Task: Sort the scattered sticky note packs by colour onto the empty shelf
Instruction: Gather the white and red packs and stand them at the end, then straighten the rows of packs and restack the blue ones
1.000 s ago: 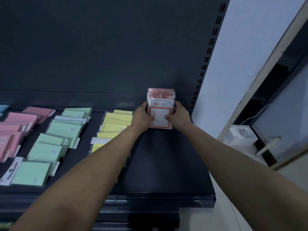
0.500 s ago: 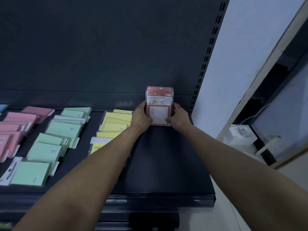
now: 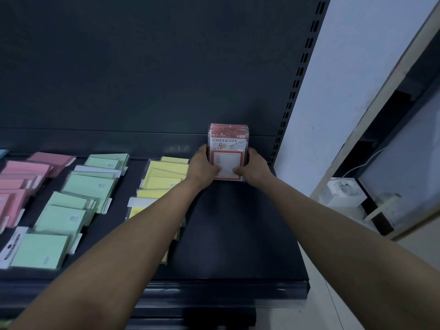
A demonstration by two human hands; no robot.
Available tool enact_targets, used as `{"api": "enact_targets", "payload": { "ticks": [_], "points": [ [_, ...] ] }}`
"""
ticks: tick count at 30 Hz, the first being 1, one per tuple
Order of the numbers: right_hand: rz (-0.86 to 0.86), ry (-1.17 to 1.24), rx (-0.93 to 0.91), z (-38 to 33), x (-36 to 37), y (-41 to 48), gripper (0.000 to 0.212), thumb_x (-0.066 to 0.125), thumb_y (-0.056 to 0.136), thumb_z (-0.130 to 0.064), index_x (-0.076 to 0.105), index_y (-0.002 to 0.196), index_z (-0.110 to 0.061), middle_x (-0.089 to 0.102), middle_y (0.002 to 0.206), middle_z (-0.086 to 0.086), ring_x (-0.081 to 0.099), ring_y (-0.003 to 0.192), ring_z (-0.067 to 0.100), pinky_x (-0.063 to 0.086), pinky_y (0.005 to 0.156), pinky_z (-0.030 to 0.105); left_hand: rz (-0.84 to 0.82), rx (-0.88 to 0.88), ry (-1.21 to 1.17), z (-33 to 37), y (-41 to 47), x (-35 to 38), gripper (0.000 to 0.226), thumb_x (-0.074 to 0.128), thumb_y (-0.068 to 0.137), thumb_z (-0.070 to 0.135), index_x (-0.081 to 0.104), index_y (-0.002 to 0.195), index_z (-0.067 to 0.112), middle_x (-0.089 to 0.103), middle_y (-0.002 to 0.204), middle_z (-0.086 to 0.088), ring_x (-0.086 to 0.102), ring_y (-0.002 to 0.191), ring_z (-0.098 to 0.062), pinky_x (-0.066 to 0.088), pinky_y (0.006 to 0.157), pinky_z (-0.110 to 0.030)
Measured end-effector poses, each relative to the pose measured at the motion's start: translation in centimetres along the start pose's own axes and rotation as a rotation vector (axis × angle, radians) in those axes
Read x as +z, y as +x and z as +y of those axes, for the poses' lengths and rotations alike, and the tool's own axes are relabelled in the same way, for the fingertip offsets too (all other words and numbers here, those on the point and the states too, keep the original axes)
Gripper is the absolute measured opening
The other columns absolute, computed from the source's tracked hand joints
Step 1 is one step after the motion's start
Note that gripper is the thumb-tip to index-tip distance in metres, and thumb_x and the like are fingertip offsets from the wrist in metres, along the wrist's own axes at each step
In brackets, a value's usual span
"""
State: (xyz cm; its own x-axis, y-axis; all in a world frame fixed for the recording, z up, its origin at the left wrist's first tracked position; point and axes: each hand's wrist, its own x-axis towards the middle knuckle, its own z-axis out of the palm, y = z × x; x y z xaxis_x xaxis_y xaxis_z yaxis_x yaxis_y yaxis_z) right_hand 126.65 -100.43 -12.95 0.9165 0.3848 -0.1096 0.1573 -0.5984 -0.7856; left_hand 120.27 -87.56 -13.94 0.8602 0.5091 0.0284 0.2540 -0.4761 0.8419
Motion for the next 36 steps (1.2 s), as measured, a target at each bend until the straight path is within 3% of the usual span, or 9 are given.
{"api": "enact_targets", "payload": {
  "ticks": [4, 9, 14, 23, 27, 29, 31, 36],
  "points": [
    [0.043, -0.015, -0.028, -0.8, -0.5, -0.3, 0.053, 0.066, 0.084, -0.006, 0.041, 0.131, -0.007, 0.058, 0.127, 0.010, 0.058, 0.115, 0.026, 0.050, 0.092, 0.034, 0.035, 0.021, 0.037, 0.1, 0.3, -0.7, 0.044, 0.066, 0.079, 0.000, 0.050, 0.119, 0.007, 0.060, 0.121, -0.009, 0.058, 0.110, -0.023, 0.044, 0.084, -0.024],
    [0.181, -0.113, -0.131, -2.1, -0.8, -0.6, 0.049, 0.066, 0.084, -0.012, 0.042, 0.126, -0.006, 0.057, 0.122, 0.014, 0.056, 0.111, 0.031, 0.049, 0.092, 0.045, 0.063, 0.091, 0.080, 0.8, -0.1, -2.5, 0.058, 0.069, 0.079, 0.012, 0.044, 0.132, 0.009, 0.053, 0.129, -0.010, 0.054, 0.115, -0.024, 0.046, 0.098, -0.038],
    [0.276, -0.226, -0.247, -4.6, -0.2, -2.2, 0.050, 0.067, 0.085, -0.020, 0.044, 0.126, -0.004, 0.050, 0.124, 0.015, 0.048, 0.113, 0.031, 0.045, 0.092, 0.041, 0.035, 0.147, 0.212, 1.6, -1.4, -5.4, 0.065, 0.068, 0.082, 0.009, 0.036, 0.139, 0.009, 0.044, 0.138, -0.010, 0.049, 0.120, -0.025, 0.041, 0.096, -0.030],
    [-0.165, -0.413, -0.245, -7.8, 4.4, -6.3, 0.059, 0.073, 0.080, -0.032, 0.048, 0.125, -0.004, 0.055, 0.124, 0.013, 0.052, 0.112, 0.028, 0.045, 0.093, 0.037, -0.253, 0.067, 0.562, -0.8, -6.2, -12.6, 0.083, 0.080, 0.073, 0.023, 0.034, 0.142, 0.016, 0.040, 0.140, -0.007, 0.047, 0.122, -0.027, 0.041, 0.094, -0.031],
    [-0.341, -0.360, -0.177, -8.3, 5.7, -7.4, 0.055, 0.074, 0.081, -0.027, 0.051, 0.126, -0.006, 0.056, 0.094, -0.006, 0.053, 0.099, 0.019, 0.041, 0.072, 0.023, -0.486, -0.068, 0.702, -2.6, -8.1, -14.5, 0.103, 0.082, 0.067, 0.035, 0.019, 0.148, 0.023, 0.024, 0.148, -0.001, 0.028, 0.136, -0.027, 0.035, 0.107, -0.043],
    [-0.394, -0.371, -0.155, -8.5, 6.3, -7.7, 0.064, 0.074, 0.080, -0.029, 0.047, 0.132, -0.005, 0.059, 0.113, 0.000, 0.053, 0.108, 0.021, 0.039, 0.078, 0.022, -0.576, -0.099, 0.779, -3.4, -8.7, -14.9, 0.108, 0.083, 0.065, 0.036, 0.015, 0.148, 0.025, 0.021, 0.146, -0.002, 0.021, 0.137, -0.026, 0.033, 0.108, -0.045],
    [-0.426, -0.397, -0.118, -8.7, 6.8, -7.9, 0.071, 0.074, 0.080, -0.032, 0.042, 0.137, -0.004, 0.049, 0.137, 0.008, 0.049, 0.122, 0.023, 0.038, 0.088, 0.023, -0.608, -0.095, 0.828, -4.1, -9.2, -14.8, 0.107, 0.085, 0.063, 0.035, 0.019, 0.146, 0.025, 0.022, 0.143, -0.001, 0.021, 0.135, -0.025, 0.034, 0.107, -0.046],
    [-0.438, -0.391, -0.100, -9.3, 7.2, -8.4, 0.054, 0.069, 0.086, -0.020, 0.048, 0.133, -0.004, 0.051, 0.137, 0.008, 0.049, 0.122, 0.022, 0.036, 0.084, 0.019, -0.536, -0.005, 0.833, -4.9, -9.4, -14.9, 0.098, 0.085, 0.060, 0.034, 0.030, 0.140, 0.023, 0.028, 0.136, 0.001, 0.029, 0.125, -0.024, 0.034, 0.096, -0.034]
  ]
}}
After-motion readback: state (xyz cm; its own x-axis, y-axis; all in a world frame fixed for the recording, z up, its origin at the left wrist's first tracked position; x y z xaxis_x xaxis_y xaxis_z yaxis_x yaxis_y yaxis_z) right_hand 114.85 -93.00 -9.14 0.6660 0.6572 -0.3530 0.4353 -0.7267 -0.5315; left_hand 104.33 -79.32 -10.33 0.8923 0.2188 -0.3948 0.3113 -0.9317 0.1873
